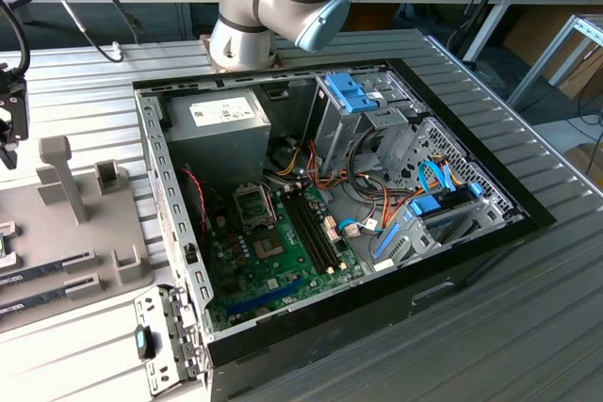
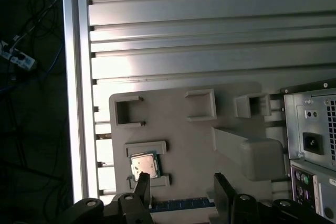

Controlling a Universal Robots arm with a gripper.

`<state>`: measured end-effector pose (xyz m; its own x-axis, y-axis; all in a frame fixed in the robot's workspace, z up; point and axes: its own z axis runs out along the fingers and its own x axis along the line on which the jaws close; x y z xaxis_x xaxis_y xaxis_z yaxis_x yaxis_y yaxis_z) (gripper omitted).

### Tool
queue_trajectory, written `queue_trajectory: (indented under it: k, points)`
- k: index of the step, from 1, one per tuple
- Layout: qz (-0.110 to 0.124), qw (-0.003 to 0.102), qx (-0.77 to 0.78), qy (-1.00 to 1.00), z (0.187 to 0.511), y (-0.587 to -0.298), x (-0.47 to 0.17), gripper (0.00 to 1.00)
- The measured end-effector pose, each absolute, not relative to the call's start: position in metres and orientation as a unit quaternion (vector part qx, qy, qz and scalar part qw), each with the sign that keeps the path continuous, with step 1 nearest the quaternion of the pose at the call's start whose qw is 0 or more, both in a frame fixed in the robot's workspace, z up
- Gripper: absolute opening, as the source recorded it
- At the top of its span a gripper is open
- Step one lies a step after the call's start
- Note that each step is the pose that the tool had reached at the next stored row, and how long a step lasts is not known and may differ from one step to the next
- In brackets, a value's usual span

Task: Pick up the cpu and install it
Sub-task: 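Pick up the cpu and move it towards the insertion slot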

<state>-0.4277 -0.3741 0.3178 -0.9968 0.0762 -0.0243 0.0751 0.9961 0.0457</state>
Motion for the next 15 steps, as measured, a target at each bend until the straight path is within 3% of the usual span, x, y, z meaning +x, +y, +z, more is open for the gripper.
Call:
queue_trajectory:
  k: [15]
  points:
    - [0.022,0.013,0.038,0.999,0.3128,-0.3741,-0.4277,0.60]
